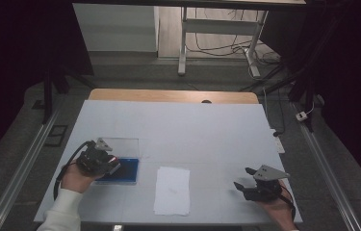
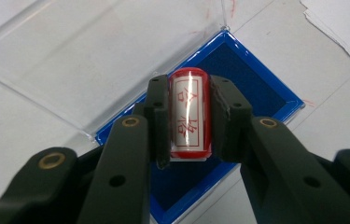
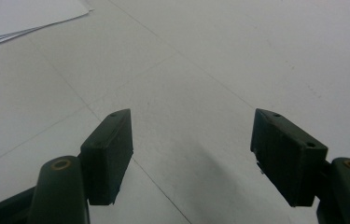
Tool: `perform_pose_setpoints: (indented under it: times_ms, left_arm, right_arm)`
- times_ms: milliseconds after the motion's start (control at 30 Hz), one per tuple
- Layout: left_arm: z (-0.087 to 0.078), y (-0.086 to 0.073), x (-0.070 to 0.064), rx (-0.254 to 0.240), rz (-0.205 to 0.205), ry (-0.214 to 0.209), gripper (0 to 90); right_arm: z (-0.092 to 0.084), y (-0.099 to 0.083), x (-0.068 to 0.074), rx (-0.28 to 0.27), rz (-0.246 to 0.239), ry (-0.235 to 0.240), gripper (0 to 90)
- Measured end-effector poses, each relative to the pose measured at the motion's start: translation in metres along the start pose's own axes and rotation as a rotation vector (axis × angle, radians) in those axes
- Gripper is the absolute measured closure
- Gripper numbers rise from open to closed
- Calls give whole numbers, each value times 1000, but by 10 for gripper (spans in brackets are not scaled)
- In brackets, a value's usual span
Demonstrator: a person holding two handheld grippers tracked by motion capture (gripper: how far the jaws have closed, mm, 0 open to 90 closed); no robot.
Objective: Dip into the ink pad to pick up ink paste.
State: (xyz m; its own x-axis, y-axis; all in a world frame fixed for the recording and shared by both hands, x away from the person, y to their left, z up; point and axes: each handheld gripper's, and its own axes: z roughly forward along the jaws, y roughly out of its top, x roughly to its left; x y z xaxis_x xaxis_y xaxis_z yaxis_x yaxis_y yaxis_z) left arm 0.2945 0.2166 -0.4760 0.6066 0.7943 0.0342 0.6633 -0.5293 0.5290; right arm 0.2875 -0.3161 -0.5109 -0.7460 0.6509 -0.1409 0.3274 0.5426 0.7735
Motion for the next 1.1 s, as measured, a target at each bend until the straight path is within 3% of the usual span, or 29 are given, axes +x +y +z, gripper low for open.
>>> perform_pose_setpoints:
  times_ms: [1100]
  left_arm:
    - [8,2,-1,48,-14,1,704]
  right_arm:
    - [2,0,1,7,-7,2,293]
